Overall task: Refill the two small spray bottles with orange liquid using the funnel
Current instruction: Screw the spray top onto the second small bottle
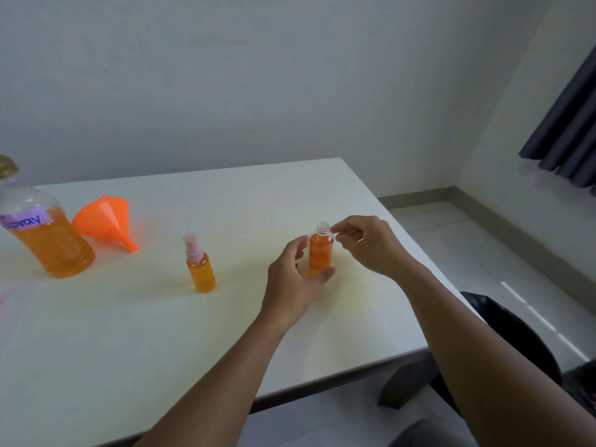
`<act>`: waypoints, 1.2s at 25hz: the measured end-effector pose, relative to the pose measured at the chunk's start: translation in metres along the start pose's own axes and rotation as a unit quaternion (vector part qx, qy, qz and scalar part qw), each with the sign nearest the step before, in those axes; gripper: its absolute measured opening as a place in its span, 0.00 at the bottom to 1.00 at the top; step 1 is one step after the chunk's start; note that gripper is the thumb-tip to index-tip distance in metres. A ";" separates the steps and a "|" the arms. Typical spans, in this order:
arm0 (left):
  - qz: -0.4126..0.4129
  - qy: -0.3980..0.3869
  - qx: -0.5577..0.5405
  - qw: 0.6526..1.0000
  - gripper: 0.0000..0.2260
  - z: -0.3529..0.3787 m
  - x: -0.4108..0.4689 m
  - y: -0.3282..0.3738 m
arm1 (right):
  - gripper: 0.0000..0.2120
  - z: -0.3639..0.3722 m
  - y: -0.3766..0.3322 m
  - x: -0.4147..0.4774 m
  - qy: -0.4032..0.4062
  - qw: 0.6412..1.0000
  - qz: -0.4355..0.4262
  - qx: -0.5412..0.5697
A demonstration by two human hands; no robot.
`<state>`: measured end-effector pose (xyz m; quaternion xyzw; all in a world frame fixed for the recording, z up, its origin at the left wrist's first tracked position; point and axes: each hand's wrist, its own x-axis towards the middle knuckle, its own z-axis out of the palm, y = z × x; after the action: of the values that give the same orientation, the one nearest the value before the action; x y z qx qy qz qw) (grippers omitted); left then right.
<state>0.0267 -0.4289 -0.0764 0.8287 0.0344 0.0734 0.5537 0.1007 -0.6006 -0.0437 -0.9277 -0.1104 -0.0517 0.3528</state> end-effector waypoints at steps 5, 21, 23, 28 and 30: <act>0.031 0.000 -0.018 0.999 0.20 -0.010 0.004 -0.012 | 0.13 0.024 0.004 0.027 -0.063 0.998 0.009 -0.002; 0.016 0.011 0.018 1.000 0.18 -0.066 -0.030 -0.023 | 0.14 -0.045 -0.104 -0.045 0.053 0.877 -0.126 0.460; 0.017 0.010 0.019 1.000 0.19 -0.070 -0.033 -0.021 | 0.13 -0.040 -0.106 -0.048 0.053 0.880 -0.126 0.455; 0.006 -0.009 0.015 1.000 0.18 -0.072 -0.035 -0.015 | 0.14 -0.029 -0.107 -0.044 0.047 0.898 -0.121 0.421; 0.010 -0.011 0.012 1.000 0.18 -0.072 -0.034 -0.018 | 0.15 -0.024 -0.105 -0.042 0.035 0.909 -0.116 0.399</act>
<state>-0.0184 -0.3611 -0.0687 0.8365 0.0211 0.0697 0.5431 0.0340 -0.5471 0.0348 -0.6881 -0.2166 -0.0763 0.6883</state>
